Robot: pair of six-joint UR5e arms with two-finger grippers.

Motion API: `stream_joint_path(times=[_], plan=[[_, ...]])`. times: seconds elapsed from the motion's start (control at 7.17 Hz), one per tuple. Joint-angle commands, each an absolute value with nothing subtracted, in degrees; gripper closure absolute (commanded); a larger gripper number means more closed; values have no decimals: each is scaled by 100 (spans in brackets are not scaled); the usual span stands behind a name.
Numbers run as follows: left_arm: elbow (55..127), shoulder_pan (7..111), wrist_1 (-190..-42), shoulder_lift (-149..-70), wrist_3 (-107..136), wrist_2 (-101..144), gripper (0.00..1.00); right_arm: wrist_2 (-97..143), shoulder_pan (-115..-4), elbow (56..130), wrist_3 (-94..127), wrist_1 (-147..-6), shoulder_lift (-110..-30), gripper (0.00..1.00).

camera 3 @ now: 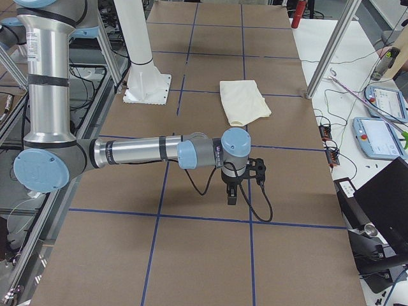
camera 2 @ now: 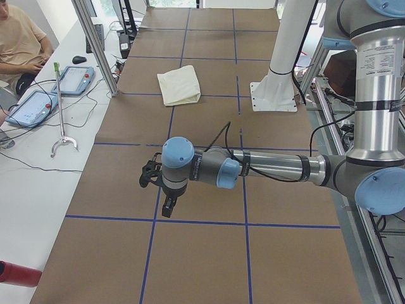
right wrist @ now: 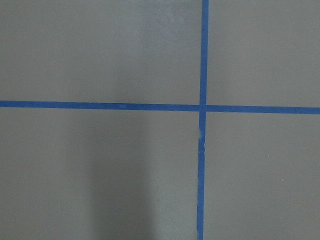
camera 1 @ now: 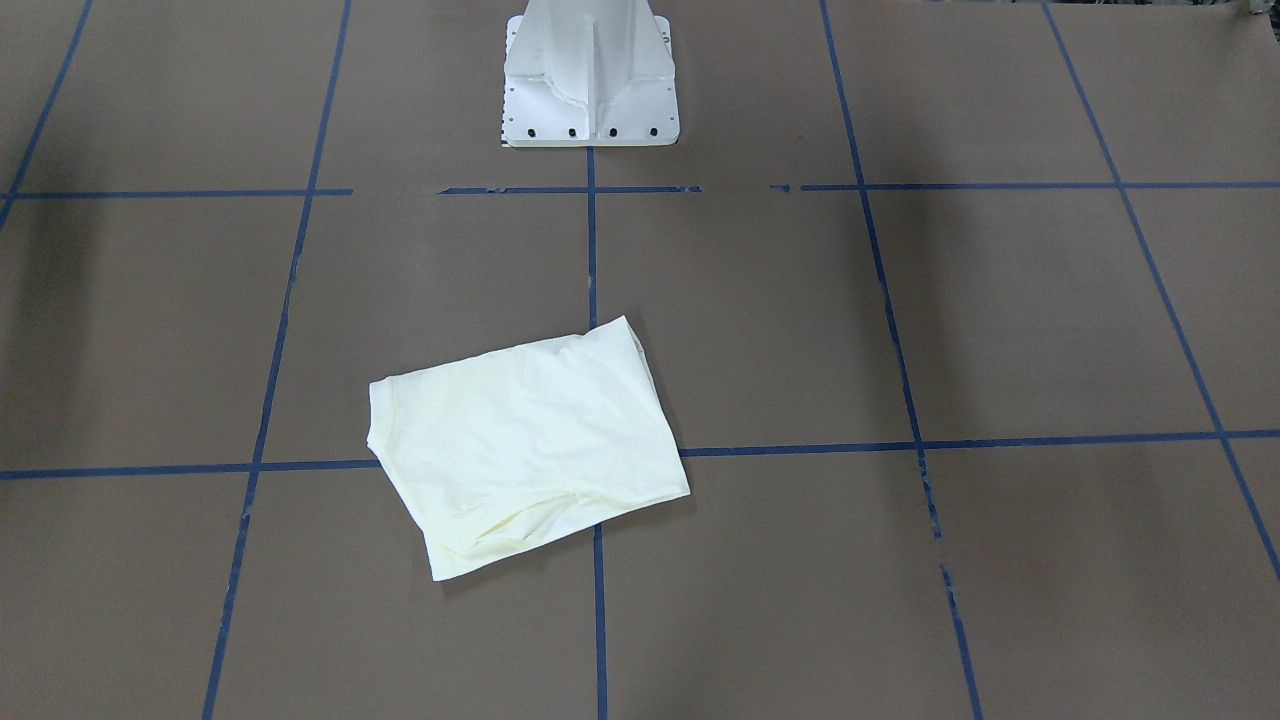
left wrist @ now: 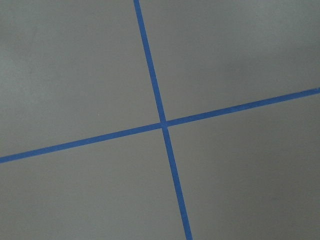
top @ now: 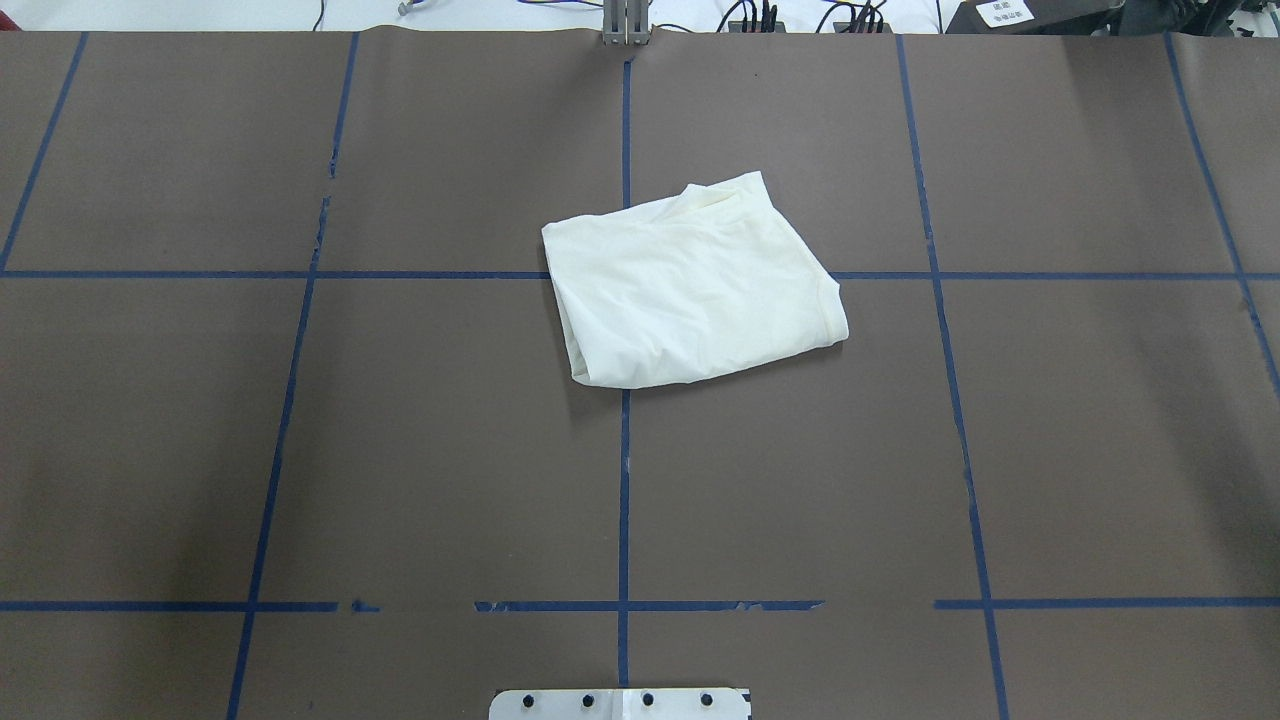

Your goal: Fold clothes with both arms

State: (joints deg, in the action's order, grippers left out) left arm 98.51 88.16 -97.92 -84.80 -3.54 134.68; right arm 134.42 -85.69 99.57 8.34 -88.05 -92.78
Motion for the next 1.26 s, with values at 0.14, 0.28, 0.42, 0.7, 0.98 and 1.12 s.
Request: stream_joint_path(times=[0.14,0.28,0.42,0.7,0.98,1.12], plan=[[10141,8622,-9747,-8455,-360,13412,0,13465,-8561,10037,791,-8431,-9316,0],[10108,8622,-9764,-8464,-352,13282,0,13508,-8561,10115,826,-7976,-9482,0],[10142,8622,-9765,-8464,-360,13141,0,13665,-8561,10055,800,-7980,-9536,0],[10107,8622,-9738,-8464,-360,13148,0,13702,-8508,10028,739,-7998,-9684,0],[10003,8622,-9729,-8455,-343,13105,0,13597,-8262,10089,738,-8198,-9668,0],[9898,8622,-9729,-8472,-351,13096,0,13588,-8244,10168,738,-8331,-9685,0]])
